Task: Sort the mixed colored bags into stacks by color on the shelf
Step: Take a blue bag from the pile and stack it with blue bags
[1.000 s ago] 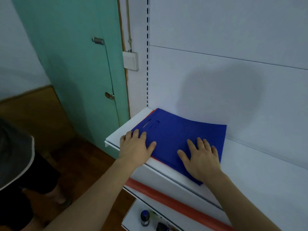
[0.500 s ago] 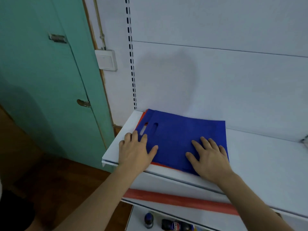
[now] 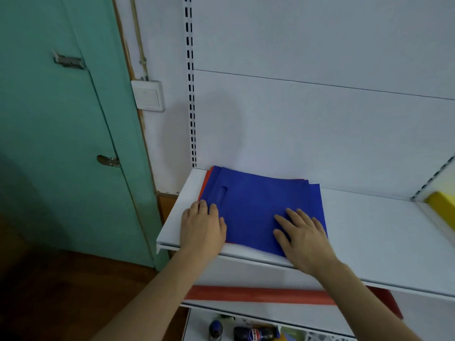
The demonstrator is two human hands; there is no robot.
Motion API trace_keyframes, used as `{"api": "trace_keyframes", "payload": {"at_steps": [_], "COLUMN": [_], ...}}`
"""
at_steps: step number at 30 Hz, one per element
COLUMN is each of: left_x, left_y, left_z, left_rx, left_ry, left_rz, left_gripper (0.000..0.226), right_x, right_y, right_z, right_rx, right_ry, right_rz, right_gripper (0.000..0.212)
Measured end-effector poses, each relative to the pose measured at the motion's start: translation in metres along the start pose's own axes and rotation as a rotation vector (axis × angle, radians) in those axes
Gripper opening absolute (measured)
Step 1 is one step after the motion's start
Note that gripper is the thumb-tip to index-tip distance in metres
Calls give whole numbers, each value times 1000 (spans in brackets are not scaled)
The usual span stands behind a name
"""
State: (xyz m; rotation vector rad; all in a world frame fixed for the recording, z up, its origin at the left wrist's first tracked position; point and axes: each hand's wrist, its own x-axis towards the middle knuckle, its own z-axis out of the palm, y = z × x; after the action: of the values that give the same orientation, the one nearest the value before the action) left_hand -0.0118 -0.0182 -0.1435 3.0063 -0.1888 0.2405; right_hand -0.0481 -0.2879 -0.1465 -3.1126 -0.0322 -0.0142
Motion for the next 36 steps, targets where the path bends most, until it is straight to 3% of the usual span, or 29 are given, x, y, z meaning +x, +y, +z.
{"api": "trace_keyframes", "payload": {"at_steps": [7,15,18,21,24,28,31,36], "left_x": [-7,-11,-7,-1,9,27,35,36], "left_y": [31,48,42,34,24,14,12,16], "left_z": [-6,-10,-10,-16,-18,-25,-25,-31], "left_rx": [2,-76,-203,-473,-784,-1011,-968,-991], "left_ry": [-10,-24,64,156,240,54,41,149], "left_rz": [49,166,166,49,-80,-240,-239,-149], "left_gripper": [58,81,64,35,12,47,54,55], "right_x": [-4,3,14,22,23,24,18,1], "right_y": [15,24,36,49,61,73,78,83], "right_z": [-5,-15,-21,-22,-19,-18,-17,-27], "right_rx": [-35,10,238,502,573,568,583,733], "right_ry": [19,48,37,121,169,201,248,496], "right_rz": [279,444,499,562,588,570,531,464], "right_gripper": [74,82,82,71,54,16,17,18]}}
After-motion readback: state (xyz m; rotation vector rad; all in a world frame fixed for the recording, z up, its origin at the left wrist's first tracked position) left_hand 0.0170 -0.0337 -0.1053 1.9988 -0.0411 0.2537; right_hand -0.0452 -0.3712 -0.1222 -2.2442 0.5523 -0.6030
